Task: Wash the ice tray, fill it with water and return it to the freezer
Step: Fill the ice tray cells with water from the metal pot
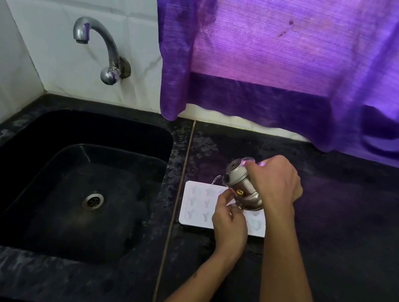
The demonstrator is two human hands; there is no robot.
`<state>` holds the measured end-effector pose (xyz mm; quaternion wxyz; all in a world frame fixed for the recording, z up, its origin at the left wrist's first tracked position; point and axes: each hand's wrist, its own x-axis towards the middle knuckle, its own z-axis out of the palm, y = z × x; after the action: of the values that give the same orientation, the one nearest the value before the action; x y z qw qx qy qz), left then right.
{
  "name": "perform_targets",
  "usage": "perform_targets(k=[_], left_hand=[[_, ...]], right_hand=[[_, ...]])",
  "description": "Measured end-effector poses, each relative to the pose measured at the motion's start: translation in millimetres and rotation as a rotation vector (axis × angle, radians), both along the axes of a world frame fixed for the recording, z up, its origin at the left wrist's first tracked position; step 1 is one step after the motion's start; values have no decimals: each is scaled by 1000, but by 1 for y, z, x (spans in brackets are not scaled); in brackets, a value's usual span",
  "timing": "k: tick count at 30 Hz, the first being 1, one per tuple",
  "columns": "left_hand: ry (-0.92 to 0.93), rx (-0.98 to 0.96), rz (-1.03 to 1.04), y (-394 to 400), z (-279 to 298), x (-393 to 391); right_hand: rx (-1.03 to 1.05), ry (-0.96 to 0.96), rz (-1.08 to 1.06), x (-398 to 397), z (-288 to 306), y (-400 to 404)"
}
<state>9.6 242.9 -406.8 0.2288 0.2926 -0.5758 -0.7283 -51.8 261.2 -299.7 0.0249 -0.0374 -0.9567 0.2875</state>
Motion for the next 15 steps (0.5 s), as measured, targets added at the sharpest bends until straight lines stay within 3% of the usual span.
perform_targets(k=[15], left_hand=[[23, -29, 33, -15, 3, 11]], right_hand=[[29, 26, 85, 10, 2, -28]])
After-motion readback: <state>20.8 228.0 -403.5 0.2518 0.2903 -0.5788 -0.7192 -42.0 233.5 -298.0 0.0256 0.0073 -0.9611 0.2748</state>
